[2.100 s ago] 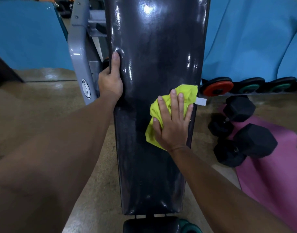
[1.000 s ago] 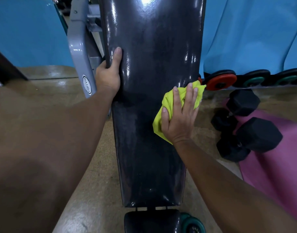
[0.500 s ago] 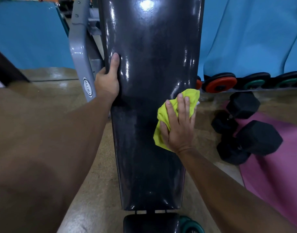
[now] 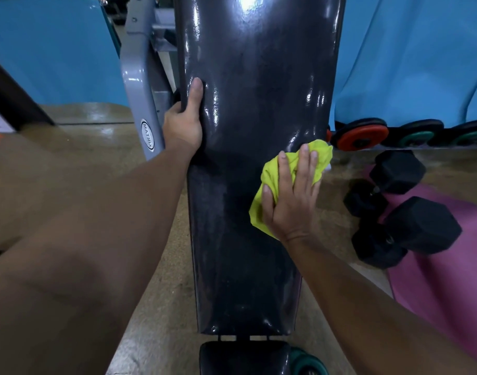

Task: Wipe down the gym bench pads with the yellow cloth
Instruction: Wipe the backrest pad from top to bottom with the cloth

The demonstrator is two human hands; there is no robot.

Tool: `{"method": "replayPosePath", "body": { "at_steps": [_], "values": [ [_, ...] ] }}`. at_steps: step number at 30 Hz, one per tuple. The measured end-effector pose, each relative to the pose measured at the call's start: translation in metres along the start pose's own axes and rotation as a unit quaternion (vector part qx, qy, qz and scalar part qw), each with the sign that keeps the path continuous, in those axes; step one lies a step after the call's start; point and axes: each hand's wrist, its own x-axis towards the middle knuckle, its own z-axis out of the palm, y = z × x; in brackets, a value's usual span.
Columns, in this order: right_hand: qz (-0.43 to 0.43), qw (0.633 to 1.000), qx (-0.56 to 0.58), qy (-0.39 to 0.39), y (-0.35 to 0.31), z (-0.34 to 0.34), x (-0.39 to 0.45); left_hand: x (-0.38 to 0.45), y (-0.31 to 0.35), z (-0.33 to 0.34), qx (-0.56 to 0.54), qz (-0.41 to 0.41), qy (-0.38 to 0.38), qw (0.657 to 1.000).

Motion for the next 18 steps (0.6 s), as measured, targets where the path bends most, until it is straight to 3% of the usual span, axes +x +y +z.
{"method": "replayPosePath", "body": {
  "at_steps": [2, 7, 14, 18],
  "values": [
    [0.0, 1.0, 0.009, 0.002, -0.012, 0.002, 0.0, 0.0, 0.001, 0.0, -0.001, -0.003, 0.004, 1.0],
    [-0.103, 0.994, -0.035, -0.024, 0.011, -0.002, -0.021, -0.001, 0.004, 0.0, -0.001, 0.005, 0.008, 1.0],
    [-0.029, 1.0, -0.008, -0.006, -0.017, 0.004, -0.003, 0.0, 0.0, 0.001, -0.004, 0.004, 0.012, 1.0],
    [-0.095, 0.995, -0.02, -0.032, -0.006, 0.001, -0.016, 0.001, 0.002, 0.001, -0.001, 0.004, 0.016, 1.0]
  ]
}}
